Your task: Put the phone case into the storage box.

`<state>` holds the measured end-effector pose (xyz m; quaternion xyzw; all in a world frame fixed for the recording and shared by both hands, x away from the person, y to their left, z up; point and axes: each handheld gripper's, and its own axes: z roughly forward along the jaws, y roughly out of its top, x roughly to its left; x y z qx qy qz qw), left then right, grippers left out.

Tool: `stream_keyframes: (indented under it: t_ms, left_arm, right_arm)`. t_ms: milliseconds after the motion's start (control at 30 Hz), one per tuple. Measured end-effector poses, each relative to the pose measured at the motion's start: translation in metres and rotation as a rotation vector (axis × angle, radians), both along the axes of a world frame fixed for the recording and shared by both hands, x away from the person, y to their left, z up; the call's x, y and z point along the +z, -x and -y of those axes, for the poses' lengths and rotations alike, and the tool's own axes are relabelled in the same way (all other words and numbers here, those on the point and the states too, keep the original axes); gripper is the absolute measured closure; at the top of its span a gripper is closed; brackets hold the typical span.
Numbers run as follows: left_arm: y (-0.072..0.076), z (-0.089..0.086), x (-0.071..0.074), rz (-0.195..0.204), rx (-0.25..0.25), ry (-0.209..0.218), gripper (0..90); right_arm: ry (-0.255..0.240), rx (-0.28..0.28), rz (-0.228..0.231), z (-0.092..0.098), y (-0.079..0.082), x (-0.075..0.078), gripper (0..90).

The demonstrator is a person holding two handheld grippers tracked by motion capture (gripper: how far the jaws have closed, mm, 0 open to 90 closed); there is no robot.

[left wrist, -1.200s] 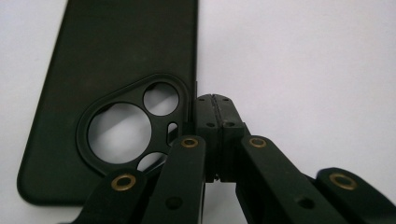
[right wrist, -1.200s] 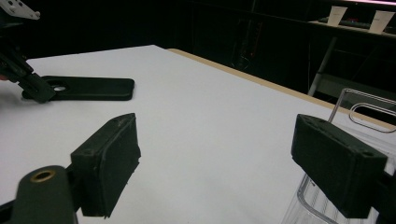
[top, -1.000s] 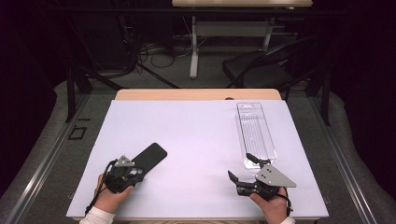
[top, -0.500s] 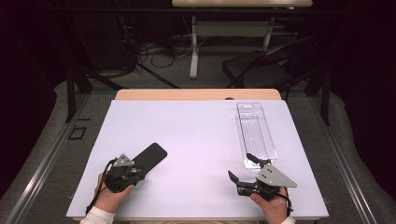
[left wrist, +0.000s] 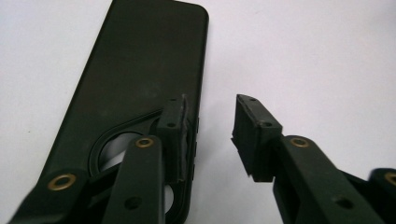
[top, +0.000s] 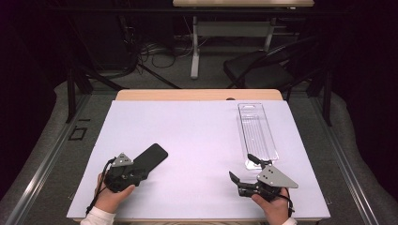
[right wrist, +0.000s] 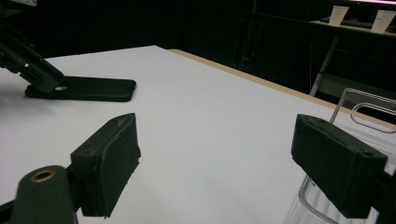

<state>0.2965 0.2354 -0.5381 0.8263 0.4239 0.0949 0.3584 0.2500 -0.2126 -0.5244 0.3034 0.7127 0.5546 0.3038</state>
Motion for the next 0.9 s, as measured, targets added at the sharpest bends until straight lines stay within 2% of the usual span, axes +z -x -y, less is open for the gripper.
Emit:
stream_keyframes:
  t_ms: [367,467,667,800,900]
  left_arm:
    - [-0.002,-0.0011,-0.0002,0.027,0.012,0.009,45.0]
    - [-0.002,-0.0017,0.0004,0.046,0.005,0.023,44.1]
    - [-0.0019,-0.0046,0.0032,0.045,0.017,0.077,44.1]
    - [-0.0017,-0.0053,0.0052,0.057,0.002,0.085,44.0]
    - [-0.0025,-0.0047,0.0061,0.058,-0.004,0.079,40.5]
  right_arm:
    - [0.0,0.002,-0.003,-0.0001,-0.0004,-0.0005,14.2]
    - [0.001,0.002,-0.004,0.0,-0.0002,-0.0004,14.2]
    - [0.001,0.003,-0.002,0.0,-0.0003,-0.0005,14.2]
    - [0.002,0.002,0.002,0.0001,-0.0003,-0.0003,14.2]
    - [0.002,0.002,0.001,-0.0001,-0.0003,-0.0003,14.2]
